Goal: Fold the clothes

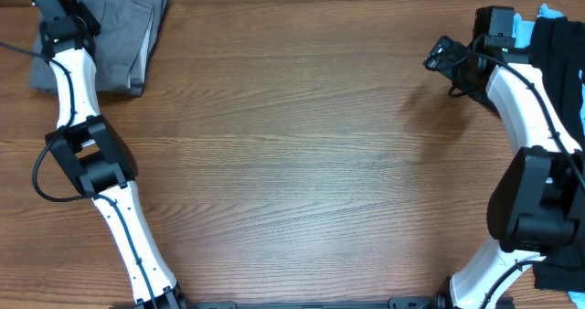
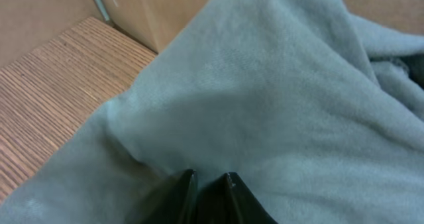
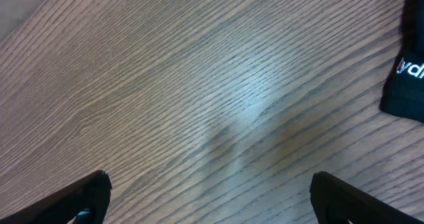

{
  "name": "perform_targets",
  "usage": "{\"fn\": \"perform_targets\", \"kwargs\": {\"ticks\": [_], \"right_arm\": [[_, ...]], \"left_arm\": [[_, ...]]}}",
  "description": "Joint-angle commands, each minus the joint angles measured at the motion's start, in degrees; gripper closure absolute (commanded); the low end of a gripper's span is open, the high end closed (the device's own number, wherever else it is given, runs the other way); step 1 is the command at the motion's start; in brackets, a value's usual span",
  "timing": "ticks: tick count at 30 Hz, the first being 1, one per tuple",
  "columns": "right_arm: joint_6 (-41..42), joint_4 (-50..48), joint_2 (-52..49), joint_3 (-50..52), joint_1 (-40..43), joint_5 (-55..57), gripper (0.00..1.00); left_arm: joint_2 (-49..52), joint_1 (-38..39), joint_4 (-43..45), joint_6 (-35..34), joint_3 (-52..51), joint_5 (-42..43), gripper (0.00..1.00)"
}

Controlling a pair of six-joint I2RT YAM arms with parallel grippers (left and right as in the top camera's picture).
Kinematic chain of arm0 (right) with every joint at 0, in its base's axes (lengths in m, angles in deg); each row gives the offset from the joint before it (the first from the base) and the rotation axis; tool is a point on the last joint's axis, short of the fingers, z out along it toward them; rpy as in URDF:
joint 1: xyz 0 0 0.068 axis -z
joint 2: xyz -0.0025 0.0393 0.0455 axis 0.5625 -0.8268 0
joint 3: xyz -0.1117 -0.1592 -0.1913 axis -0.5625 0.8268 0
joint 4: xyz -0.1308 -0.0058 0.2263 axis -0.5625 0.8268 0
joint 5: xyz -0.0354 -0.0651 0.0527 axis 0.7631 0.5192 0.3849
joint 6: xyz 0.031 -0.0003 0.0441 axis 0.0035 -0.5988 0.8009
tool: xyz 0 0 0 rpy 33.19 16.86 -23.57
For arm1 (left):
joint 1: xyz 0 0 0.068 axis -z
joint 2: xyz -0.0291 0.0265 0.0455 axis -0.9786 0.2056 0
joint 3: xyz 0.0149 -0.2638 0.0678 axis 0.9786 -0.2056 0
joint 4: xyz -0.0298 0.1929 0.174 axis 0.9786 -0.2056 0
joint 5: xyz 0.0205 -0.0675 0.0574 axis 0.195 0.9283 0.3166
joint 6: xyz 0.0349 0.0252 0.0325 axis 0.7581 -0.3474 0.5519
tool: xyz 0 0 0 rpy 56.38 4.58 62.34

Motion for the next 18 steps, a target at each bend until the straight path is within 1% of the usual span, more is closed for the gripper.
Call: {"fn": "perform_targets", "kwargs": {"ticks": [1, 9, 14, 18], "right_arm": [[0.1, -0.2, 1.5, -1.2, -0.2, -0.1, 0.00], [0.1, -0.2, 1.5, -1.2, -0.2, -0.1, 0.00], [0.1, -0.2, 1.5, -1.2, -0.2, -0.1, 0.00], [0.1, -0.2, 1.5, -1.2, -0.2, -0.1, 0.00]], "left_arm": [[-0.6, 0.9, -1.3, 1.9, 1.8, 1.8, 0.83], [-7.1, 2.3, 0.1, 2.4, 3.3, 1.7, 0.84], [-5.8, 2.3, -1.3, 2.4, 3.1, 1.9, 0.85], [-2.5, 2.3, -1.3, 2.4, 3.1, 1.9, 0.81]]}}
